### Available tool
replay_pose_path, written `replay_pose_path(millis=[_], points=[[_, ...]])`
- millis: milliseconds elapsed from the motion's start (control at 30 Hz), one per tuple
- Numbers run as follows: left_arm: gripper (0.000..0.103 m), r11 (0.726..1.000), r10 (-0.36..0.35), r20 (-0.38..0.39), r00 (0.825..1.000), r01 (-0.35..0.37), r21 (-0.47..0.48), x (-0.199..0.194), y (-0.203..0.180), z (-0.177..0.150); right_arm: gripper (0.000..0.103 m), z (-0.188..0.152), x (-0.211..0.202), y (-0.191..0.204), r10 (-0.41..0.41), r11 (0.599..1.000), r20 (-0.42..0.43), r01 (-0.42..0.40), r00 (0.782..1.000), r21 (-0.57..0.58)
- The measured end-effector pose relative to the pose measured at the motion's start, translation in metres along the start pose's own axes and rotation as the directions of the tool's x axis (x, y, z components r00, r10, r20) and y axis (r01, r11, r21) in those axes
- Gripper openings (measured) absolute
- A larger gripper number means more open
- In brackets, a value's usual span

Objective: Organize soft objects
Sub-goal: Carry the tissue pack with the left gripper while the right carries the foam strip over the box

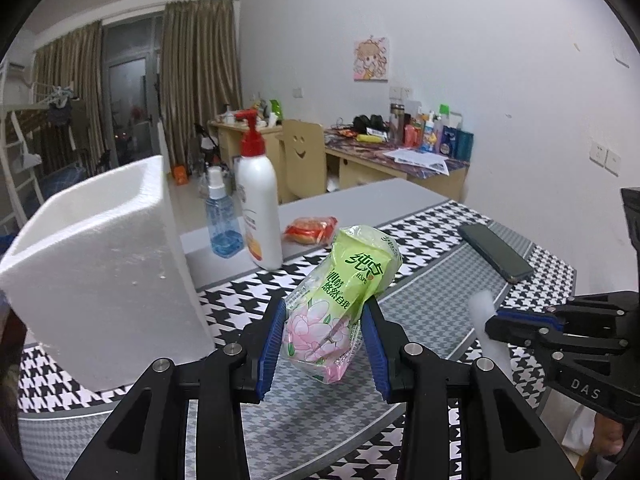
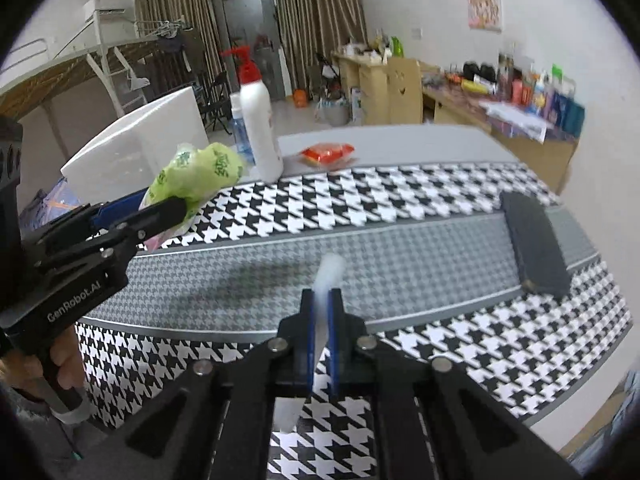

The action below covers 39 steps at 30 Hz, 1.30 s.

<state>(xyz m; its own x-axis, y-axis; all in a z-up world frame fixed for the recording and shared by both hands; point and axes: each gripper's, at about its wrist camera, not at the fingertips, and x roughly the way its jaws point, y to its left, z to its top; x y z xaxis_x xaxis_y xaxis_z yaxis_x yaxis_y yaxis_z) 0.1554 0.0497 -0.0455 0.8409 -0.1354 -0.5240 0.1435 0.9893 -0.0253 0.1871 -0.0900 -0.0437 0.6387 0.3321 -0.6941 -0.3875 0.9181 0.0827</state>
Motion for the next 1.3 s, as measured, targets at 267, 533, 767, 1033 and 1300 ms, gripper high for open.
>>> replay_pose_path(millis=[267, 533, 767, 1033, 1300], points=[[0.040, 0.999, 0.043, 0.073, 0.996, -0.041, -0.032, -0.028, 0.008, 0.008, 0.008, 0.015, -0.020, 0.016, 0.016, 0.998, 0.115, -0.008, 0.993, -0.070], [0.040, 0.987, 0.128, 0.105, 0.986, -0.116, -0.108, -0.054, 0.019, 0.011, 0.009, 0.029, -0.019, 0.027, 0.063, 0.993, 0.140, -0.048, 0.988, -0.110], [0.040, 0.975, 0.193, 0.125, 0.973, -0.176, -0.135, -0.073, 0.026, 0.011, 0.009, 0.035, -0.028, 0.037, 0.104, 0.988, 0.185, -0.080, 0.977, -0.135], [0.040, 0.974, 0.195, 0.135, 0.972, -0.175, -0.147, -0.082, 0.033, 0.016, 0.009, 0.046, -0.031, 0.047, 0.146, 0.980, 0.201, -0.114, 0.969, -0.161], [0.040, 0.967, 0.234, 0.143, 0.962, -0.214, -0.139, -0.095, 0.037, 0.021, 0.009, 0.056, -0.037, 0.061, 0.192, 0.968, 0.226, -0.147, 0.955, -0.202]])
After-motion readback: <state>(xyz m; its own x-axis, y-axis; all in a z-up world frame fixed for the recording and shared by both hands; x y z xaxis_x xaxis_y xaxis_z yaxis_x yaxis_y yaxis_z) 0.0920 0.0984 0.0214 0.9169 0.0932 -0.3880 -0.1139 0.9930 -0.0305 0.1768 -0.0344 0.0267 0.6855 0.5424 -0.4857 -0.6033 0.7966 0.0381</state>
